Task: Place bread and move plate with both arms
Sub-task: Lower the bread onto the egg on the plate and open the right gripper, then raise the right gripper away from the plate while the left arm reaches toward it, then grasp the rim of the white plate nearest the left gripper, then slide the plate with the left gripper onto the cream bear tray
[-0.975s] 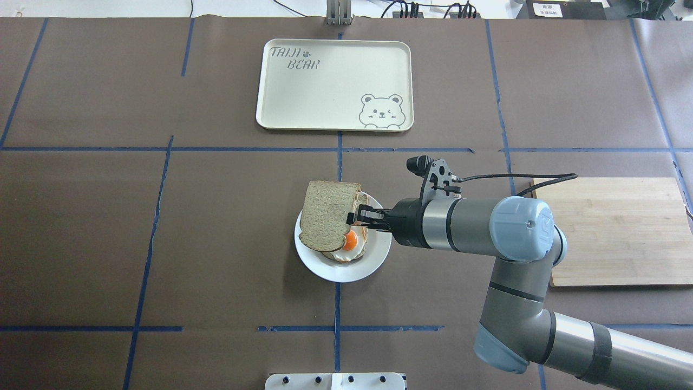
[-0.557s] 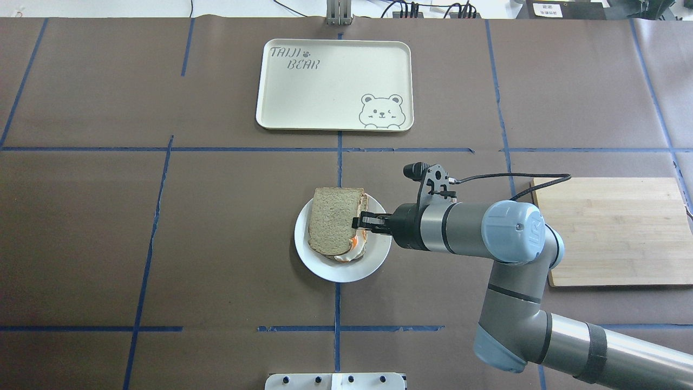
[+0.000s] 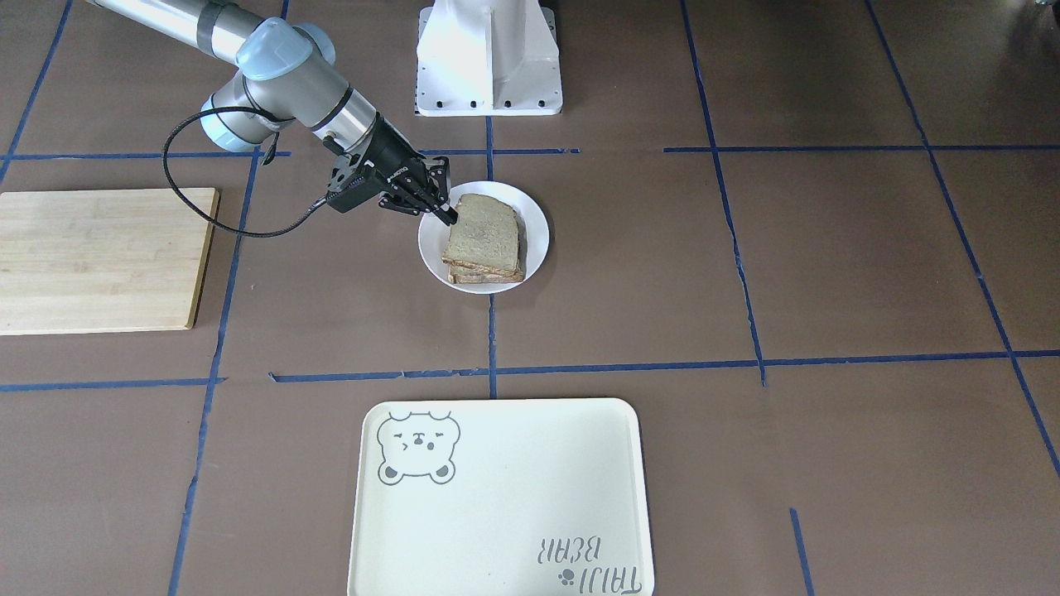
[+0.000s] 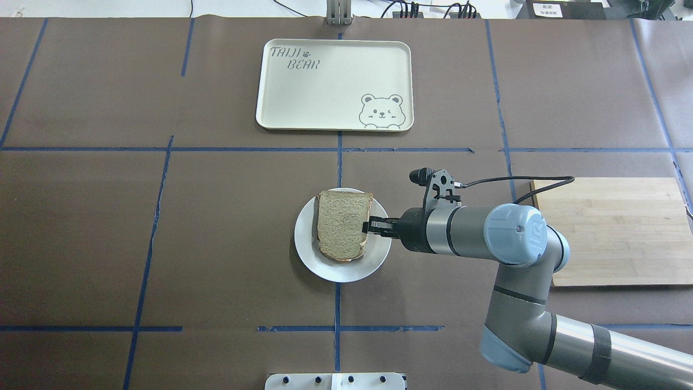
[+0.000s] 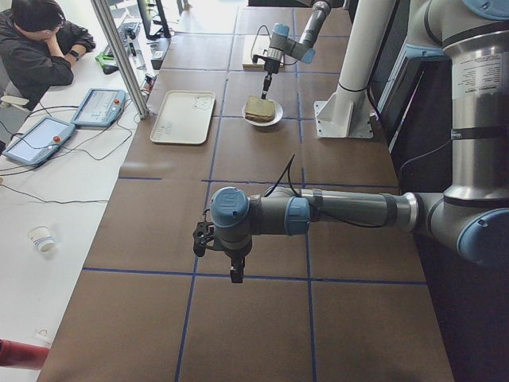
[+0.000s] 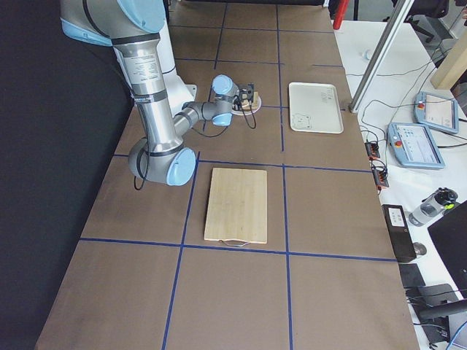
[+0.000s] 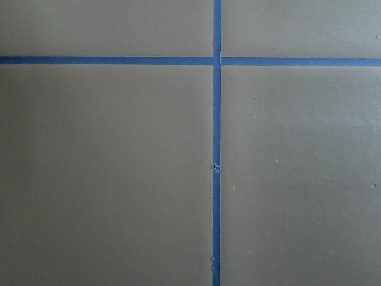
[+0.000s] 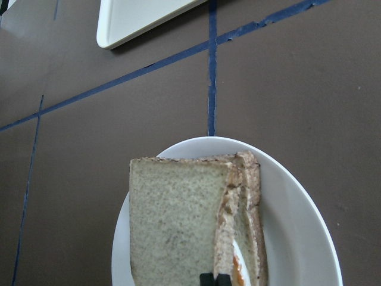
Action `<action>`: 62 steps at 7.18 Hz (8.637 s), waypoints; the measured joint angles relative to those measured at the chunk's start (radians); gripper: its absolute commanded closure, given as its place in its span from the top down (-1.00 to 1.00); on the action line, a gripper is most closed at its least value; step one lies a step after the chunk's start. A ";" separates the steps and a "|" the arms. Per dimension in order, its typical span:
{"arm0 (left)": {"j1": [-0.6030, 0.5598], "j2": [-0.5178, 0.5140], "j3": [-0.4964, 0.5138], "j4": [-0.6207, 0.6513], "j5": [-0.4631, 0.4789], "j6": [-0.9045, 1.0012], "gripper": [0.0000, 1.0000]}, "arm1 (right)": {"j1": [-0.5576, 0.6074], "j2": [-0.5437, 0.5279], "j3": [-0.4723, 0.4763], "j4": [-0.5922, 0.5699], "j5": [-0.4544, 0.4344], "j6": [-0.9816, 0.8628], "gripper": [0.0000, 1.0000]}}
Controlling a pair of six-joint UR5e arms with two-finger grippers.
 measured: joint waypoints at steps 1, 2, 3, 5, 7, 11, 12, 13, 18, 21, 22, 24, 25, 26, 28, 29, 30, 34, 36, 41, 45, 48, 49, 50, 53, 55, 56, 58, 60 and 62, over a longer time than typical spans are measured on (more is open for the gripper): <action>0.000 0.000 -0.003 0.000 0.000 0.000 1.00 | -0.004 -0.001 -0.007 0.001 -0.001 0.000 0.73; 0.000 0.000 -0.006 0.000 0.000 0.000 1.00 | -0.008 0.000 -0.011 0.001 -0.003 0.001 1.00; 0.000 0.000 -0.006 0.000 0.000 -0.001 1.00 | -0.011 0.002 -0.011 0.000 -0.004 0.005 1.00; 0.000 -0.004 -0.015 -0.002 0.000 -0.001 1.00 | 0.010 0.006 0.000 -0.010 0.004 0.012 1.00; 0.005 -0.011 -0.087 -0.007 0.000 -0.031 1.00 | 0.060 0.010 0.086 -0.154 0.033 0.013 1.00; 0.245 -0.067 -0.282 -0.155 -0.070 -0.555 1.00 | 0.221 0.011 0.287 -0.628 0.108 -0.072 1.00; 0.326 -0.094 -0.273 -0.275 -0.071 -0.726 1.00 | 0.258 0.010 0.305 -0.726 0.121 -0.173 1.00; 0.388 -0.131 -0.238 -0.408 -0.069 -0.888 1.00 | 0.298 0.008 0.316 -0.823 0.146 -0.292 1.00; 0.640 -0.265 -0.034 -0.973 0.154 -1.492 0.99 | 0.566 -0.039 0.320 -1.054 0.394 -0.798 1.00; 0.834 -0.348 0.016 -1.063 0.291 -1.677 0.43 | 0.641 -0.049 0.309 -1.131 0.437 -0.958 1.00; 0.870 -0.383 0.043 -1.070 0.298 -1.686 0.36 | 0.647 -0.048 0.306 -1.135 0.438 -0.965 1.00; 0.945 -0.441 0.101 -1.124 0.322 -1.697 0.37 | 0.651 -0.050 0.298 -1.137 0.445 -0.969 1.00; 0.978 -0.453 0.134 -1.193 0.358 -1.726 0.37 | 0.656 -0.050 0.296 -1.137 0.458 -0.969 1.00; 1.007 -0.462 0.167 -1.257 0.386 -1.773 0.37 | 0.660 -0.050 0.295 -1.136 0.472 -0.969 1.00; 1.044 -0.488 0.208 -1.302 0.446 -1.817 0.37 | 0.666 -0.051 0.295 -1.136 0.481 -0.968 1.00; 1.068 -0.500 0.221 -1.308 0.483 -1.834 0.36 | 0.667 -0.051 0.295 -1.136 0.482 -0.968 1.00; 1.086 -0.507 0.233 -1.312 0.504 -1.852 0.30 | 0.668 -0.051 0.295 -1.136 0.482 -0.968 1.00; 1.117 -0.533 0.267 -1.317 0.528 -1.903 0.19 | 0.672 -0.051 0.292 -1.135 0.479 -0.968 1.00; 1.144 -0.564 0.297 -1.316 0.558 -1.920 0.09 | 0.673 -0.051 0.289 -1.134 0.478 -0.969 1.00; 1.152 -0.571 0.306 -1.315 0.566 -1.926 -0.30 | 0.675 -0.051 0.288 -1.134 0.477 -0.969 1.00; 1.166 -0.584 0.327 -1.314 0.566 -1.926 -0.30 | 0.680 -0.051 0.288 -1.134 0.477 -0.970 1.00; 1.174 -0.603 0.337 -1.314 0.567 -1.944 -0.54 | 0.684 -0.051 0.288 -1.134 0.477 -0.970 1.00; 1.178 -0.605 0.343 -1.314 0.567 -1.946 -0.85 | 0.686 -0.051 0.288 -1.135 0.478 -0.970 1.00; 1.180 -0.607 0.343 -1.314 0.567 -1.955 -0.90 | 0.689 -0.051 0.288 -1.135 0.479 -0.970 1.00; 1.166 -0.610 0.330 -1.315 0.563 -1.977 -1.00 | 0.692 -0.055 0.288 -1.135 0.481 -0.970 1.00; 1.150 -0.619 0.318 -1.318 0.562 -1.978 -1.00 | 0.694 -0.062 0.289 -1.134 0.482 -0.970 1.00; 1.143 -0.623 0.315 -1.331 0.562 -1.979 -1.00 | 0.696 -0.068 0.289 -1.133 0.482 -0.971 1.00; 1.127 -0.627 0.312 -1.388 0.562 -2.010 -1.00 | 0.700 -0.076 0.290 -1.132 0.482 -0.976 1.00; 1.102 -0.633 0.312 -1.455 0.593 -2.077 -1.00 | 0.709 -0.087 0.291 -1.133 0.479 -0.984 1.00; 1.078 -0.650 0.314 -1.491 0.683 -2.127 -1.00 | 0.751 -0.112 0.286 -1.151 0.474 -1.091 1.00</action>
